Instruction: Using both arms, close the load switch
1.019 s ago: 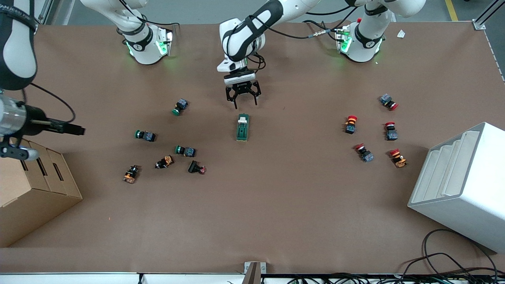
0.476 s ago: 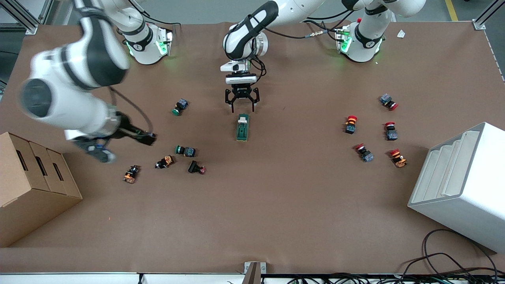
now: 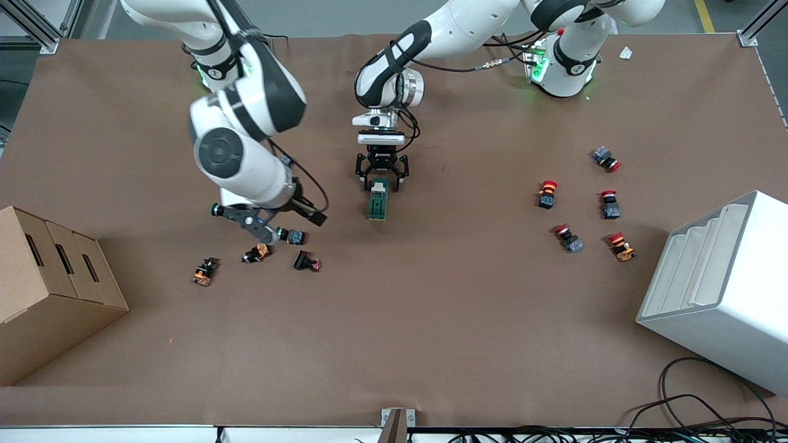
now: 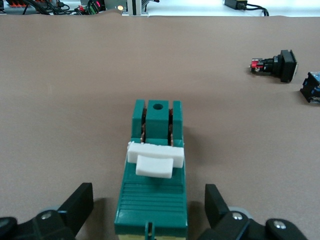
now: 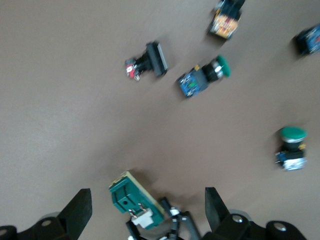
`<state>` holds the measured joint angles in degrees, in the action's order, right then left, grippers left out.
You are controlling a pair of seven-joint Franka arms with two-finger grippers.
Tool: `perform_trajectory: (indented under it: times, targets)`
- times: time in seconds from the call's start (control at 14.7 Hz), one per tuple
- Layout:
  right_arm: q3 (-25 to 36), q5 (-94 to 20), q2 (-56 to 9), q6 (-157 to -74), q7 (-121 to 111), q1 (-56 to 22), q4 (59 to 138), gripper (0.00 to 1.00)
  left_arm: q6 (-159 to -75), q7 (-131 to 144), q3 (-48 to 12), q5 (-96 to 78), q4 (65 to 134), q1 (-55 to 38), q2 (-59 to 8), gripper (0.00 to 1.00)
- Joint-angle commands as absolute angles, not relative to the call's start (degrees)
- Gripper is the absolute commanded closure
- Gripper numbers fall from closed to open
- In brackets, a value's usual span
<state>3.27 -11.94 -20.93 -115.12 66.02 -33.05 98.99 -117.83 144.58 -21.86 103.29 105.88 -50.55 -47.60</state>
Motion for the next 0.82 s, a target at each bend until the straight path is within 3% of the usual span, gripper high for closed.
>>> perform_trajectory:
  times: [0.0,0.27,0.75]
  targets:
    - [3.87,-13.1,-24.07,-120.74,73.98,-37.6,99.58,0.0,-115.51,145.89,-21.8,104.5,106.08,-51.24,-48.08,0.02]
    - [3.87,-16.25,-25.75,-124.53,79.89,-41.91,101.59,0.0,-114.79,146.08,-21.53,105.2,105.47,-52.47,-50.1,0.01]
    - [3.87,-17.67,-25.66,-143.06,81.91,-47.63,113.72,0.0,-111.71,146.51,-21.45,107.14,105.38,-53.08,-53.43,0.01]
